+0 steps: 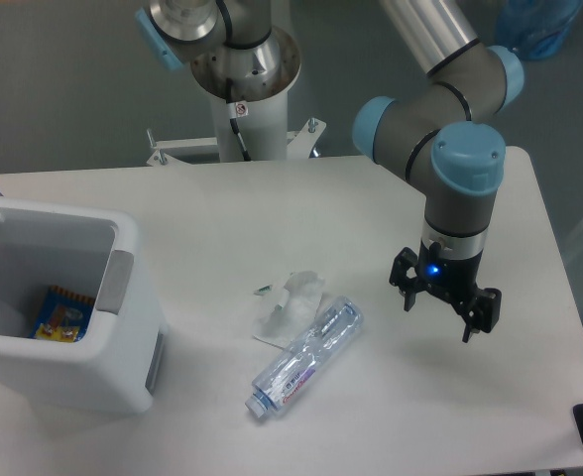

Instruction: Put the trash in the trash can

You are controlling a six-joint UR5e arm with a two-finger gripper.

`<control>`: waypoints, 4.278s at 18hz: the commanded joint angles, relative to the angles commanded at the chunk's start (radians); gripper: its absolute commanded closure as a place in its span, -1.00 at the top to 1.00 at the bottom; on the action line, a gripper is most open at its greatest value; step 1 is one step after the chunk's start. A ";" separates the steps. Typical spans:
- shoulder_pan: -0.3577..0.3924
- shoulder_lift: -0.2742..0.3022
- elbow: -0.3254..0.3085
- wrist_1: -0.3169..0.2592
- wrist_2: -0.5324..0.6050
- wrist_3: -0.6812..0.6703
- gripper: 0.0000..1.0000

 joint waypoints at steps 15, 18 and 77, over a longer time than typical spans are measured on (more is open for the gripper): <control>-0.005 -0.006 -0.003 0.002 0.005 -0.003 1.00; -0.005 -0.006 -0.006 0.000 0.005 -0.012 1.00; -0.357 -0.170 0.074 0.006 0.135 -0.408 -0.66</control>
